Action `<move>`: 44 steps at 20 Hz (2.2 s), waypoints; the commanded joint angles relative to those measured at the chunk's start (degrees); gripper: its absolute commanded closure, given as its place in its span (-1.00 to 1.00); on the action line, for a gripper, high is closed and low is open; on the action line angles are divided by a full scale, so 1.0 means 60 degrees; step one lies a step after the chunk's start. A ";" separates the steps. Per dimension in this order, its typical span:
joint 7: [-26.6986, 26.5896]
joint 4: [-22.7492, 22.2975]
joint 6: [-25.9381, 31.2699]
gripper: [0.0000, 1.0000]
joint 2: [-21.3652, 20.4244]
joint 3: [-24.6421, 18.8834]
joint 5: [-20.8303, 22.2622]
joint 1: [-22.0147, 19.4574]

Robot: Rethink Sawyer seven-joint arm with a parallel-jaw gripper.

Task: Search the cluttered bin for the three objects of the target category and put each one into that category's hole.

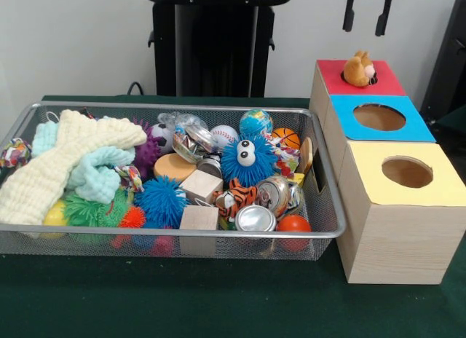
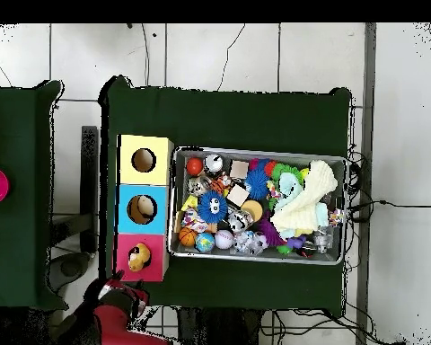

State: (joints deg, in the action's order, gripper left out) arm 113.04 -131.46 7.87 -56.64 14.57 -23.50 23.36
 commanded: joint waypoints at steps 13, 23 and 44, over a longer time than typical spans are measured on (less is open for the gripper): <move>0.2309 0.1546 0.1636 1.00 0.0178 0.0812 -0.0225 0.0478; 0.2296 0.1521 0.1726 1.00 0.0165 0.0740 -0.0304 0.0420; 0.2103 0.0704 -0.0794 1.00 0.0810 -0.0681 -0.0089 -0.0837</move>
State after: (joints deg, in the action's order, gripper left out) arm 113.04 -125.75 9.41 -55.19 17.77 -23.64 21.66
